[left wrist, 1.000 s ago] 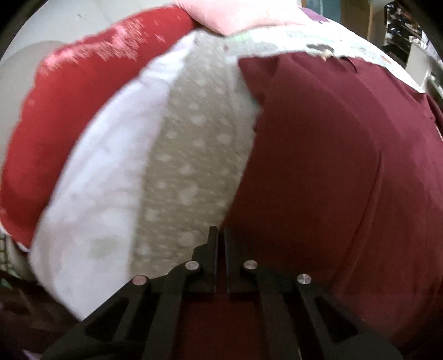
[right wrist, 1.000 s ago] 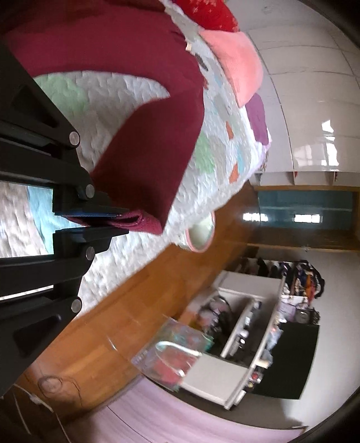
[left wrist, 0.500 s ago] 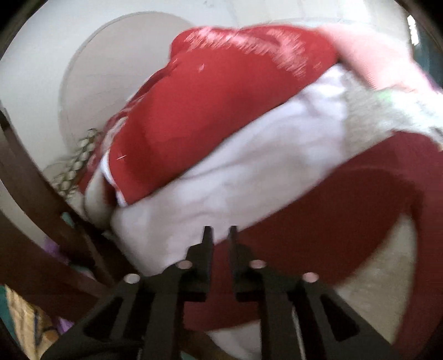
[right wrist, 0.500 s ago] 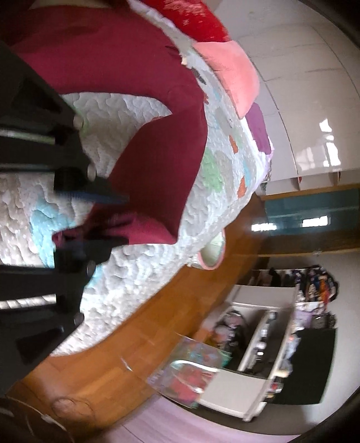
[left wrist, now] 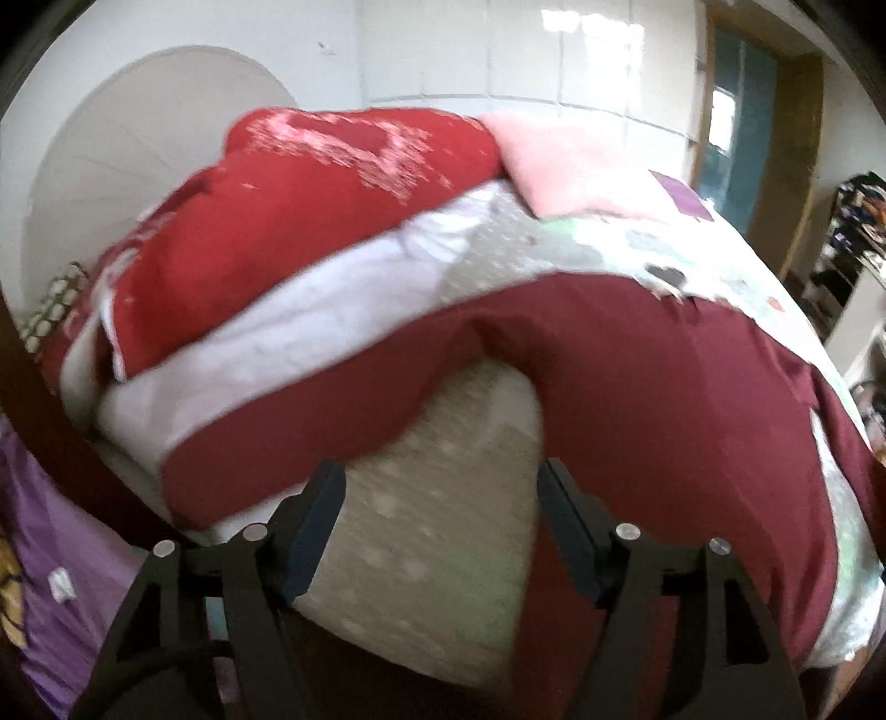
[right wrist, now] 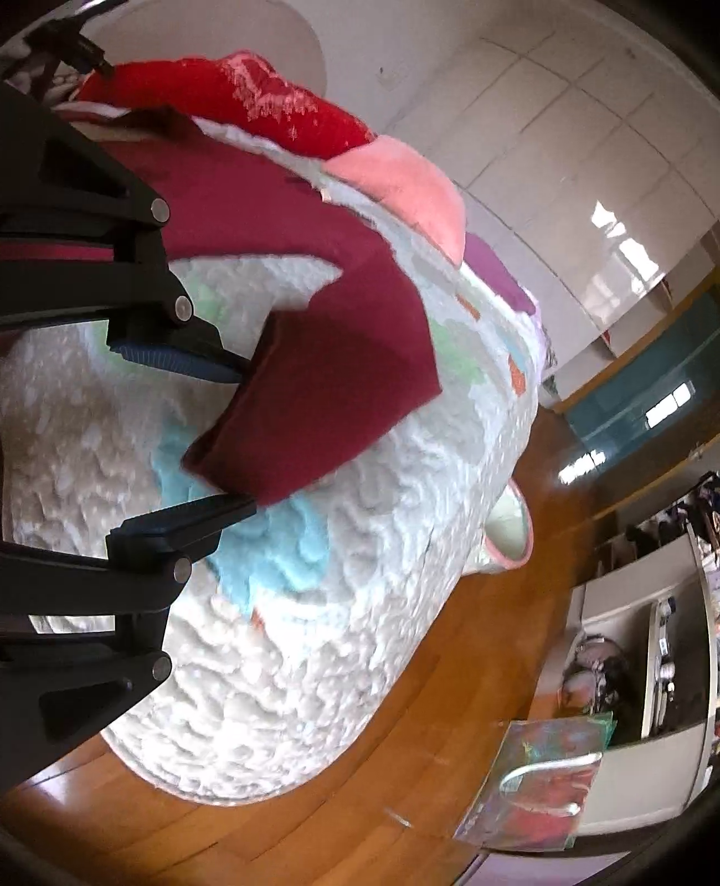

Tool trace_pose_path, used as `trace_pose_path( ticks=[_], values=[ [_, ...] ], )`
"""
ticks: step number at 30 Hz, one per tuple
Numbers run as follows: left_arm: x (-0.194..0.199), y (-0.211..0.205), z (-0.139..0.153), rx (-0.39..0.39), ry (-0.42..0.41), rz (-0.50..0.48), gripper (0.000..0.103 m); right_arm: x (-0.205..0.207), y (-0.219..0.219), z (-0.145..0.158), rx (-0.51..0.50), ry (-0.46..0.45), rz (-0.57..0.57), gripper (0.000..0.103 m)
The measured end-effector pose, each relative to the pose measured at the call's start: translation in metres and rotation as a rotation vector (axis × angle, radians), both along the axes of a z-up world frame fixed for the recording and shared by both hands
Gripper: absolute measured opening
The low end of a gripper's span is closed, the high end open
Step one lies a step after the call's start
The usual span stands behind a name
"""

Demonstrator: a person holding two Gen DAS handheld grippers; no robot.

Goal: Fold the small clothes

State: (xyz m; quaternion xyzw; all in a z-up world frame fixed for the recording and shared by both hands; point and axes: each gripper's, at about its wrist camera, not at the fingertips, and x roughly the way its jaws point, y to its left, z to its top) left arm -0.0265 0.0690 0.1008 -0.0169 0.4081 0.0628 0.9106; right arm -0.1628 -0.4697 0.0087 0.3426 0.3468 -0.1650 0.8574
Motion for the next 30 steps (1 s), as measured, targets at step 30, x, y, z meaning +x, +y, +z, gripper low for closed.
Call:
trace_pose_path(
  ticks=[30],
  values=[
    [-0.026, -0.091, -0.039, -0.013, 0.121, -0.146, 0.073, 0.031, 0.052, 0.026, -0.096, -0.02, 0.191, 0.058]
  ],
)
